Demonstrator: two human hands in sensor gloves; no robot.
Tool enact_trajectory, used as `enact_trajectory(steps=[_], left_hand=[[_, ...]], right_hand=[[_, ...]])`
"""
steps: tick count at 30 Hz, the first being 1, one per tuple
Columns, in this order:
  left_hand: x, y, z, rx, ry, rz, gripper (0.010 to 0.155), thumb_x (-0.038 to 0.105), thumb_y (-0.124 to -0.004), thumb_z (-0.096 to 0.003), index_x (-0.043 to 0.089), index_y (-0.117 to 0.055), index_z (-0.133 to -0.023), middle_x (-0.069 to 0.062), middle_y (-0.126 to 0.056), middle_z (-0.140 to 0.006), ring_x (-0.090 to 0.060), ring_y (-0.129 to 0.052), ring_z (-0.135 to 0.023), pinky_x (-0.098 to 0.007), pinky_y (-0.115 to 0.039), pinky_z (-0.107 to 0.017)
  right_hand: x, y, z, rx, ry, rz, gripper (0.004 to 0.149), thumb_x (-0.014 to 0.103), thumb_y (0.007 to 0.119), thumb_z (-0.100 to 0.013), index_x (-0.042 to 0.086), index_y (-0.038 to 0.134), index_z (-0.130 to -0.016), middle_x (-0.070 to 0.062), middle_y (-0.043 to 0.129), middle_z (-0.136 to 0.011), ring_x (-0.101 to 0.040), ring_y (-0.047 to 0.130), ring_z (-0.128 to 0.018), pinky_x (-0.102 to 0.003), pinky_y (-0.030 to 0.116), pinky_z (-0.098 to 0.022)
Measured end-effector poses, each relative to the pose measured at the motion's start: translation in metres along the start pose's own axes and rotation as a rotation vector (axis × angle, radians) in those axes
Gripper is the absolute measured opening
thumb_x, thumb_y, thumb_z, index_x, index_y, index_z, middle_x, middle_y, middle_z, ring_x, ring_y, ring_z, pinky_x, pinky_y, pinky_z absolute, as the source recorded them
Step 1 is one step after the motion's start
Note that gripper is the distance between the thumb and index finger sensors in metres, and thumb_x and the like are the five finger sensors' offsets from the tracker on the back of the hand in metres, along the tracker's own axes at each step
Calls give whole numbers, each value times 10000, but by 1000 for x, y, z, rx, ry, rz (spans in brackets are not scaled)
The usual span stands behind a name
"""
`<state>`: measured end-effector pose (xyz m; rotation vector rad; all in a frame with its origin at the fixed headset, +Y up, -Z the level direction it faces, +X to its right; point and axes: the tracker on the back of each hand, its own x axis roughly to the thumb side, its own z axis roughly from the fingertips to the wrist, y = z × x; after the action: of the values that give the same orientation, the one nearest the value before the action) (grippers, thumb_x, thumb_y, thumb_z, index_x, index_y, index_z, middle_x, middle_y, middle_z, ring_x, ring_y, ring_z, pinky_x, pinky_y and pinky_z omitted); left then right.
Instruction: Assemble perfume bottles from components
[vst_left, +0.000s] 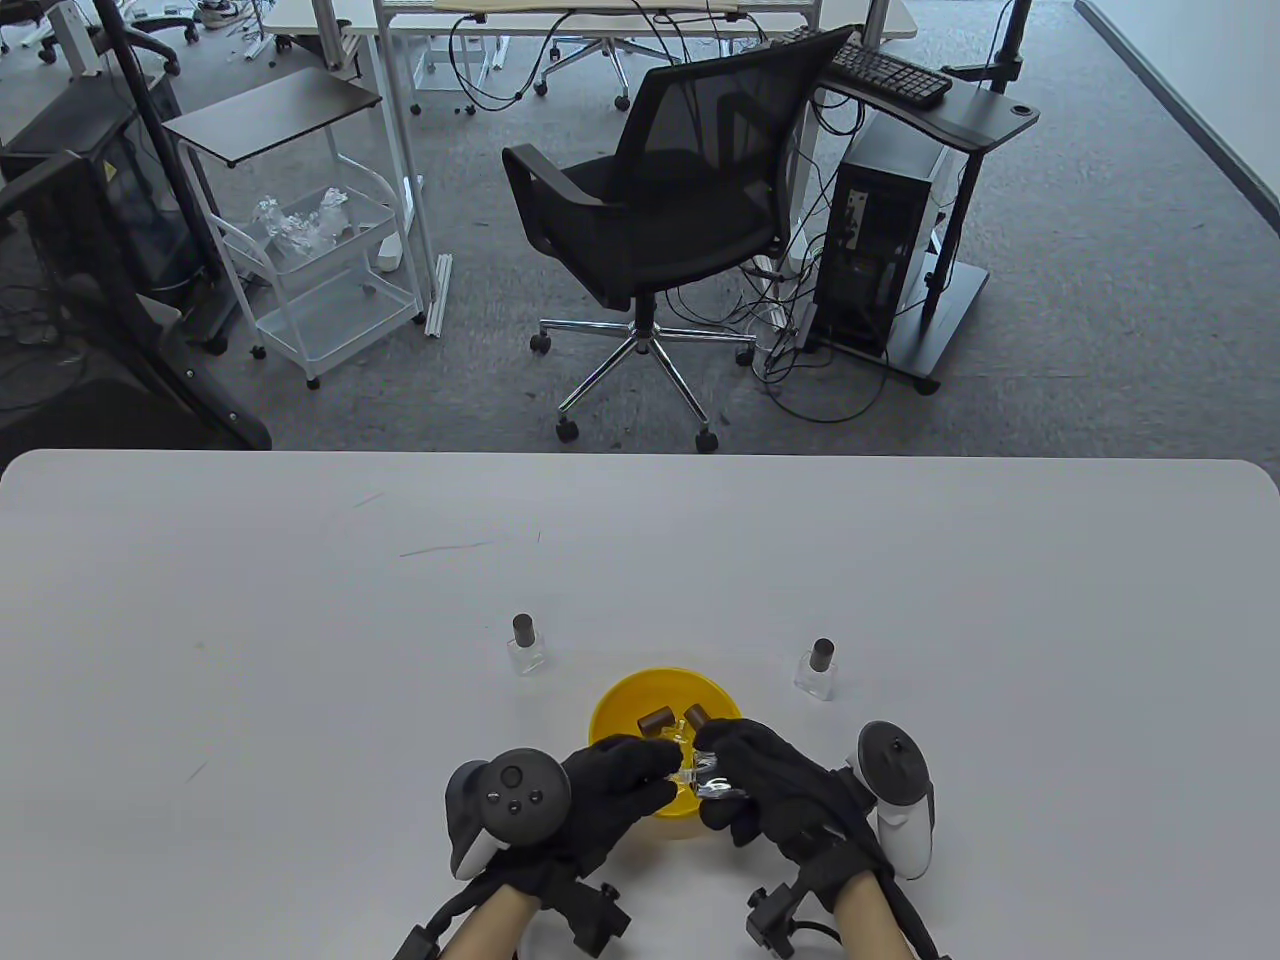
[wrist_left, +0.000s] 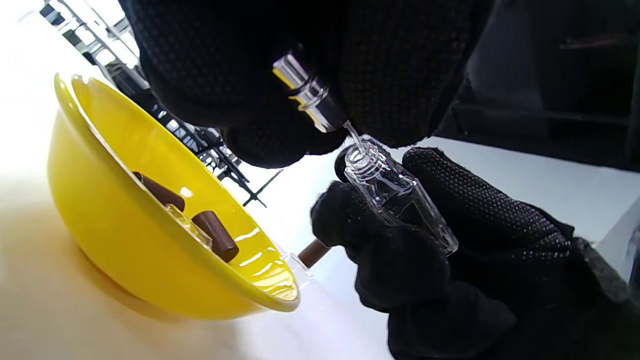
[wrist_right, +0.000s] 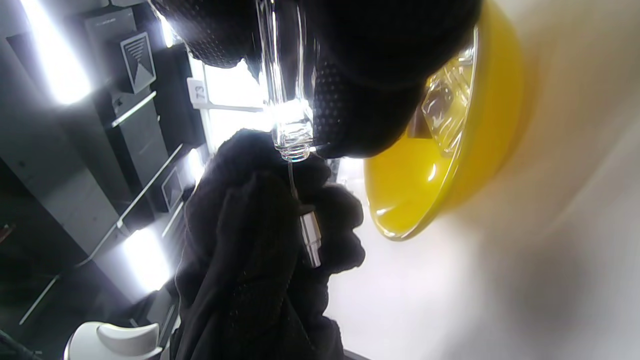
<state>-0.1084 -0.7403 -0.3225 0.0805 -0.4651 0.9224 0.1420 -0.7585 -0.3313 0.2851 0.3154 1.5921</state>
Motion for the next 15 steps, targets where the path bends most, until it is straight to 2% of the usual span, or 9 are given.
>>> enact_trajectory(steps=[4,7,15], left_hand=[[-4,0,-1,-5,33,129,475,385,-878,-448,288,-820,-909,-5,-908,-843,-250,-996,-619,-316,-918,-436],[-6,2,-2,-3,40,155,442,387,-880,-448,300,-843,-879,2,-920,-829,-248,-1002,-610,-314,-922,-429],[-8,-1,0,23,96,277,443,398,-870,-452,285,-844,-880,-12,-921,-823,-246,-1013,-586,-299,-931,-410]], right_hand=[[1,8,-1,38,-13,-14,412,325,650,-666,128,657,-1027,-236,851,-868,-316,963,-510,-266,843,-295],[1,11,-1,35,-22,0,411,327,649,-665,130,656,-1025,-231,852,-868,-314,963,-511,-265,843,-296],[2,10,-2,45,-40,19,416,328,647,-665,128,645,-1030,-225,844,-877,-313,960,-521,-265,842,-302]])
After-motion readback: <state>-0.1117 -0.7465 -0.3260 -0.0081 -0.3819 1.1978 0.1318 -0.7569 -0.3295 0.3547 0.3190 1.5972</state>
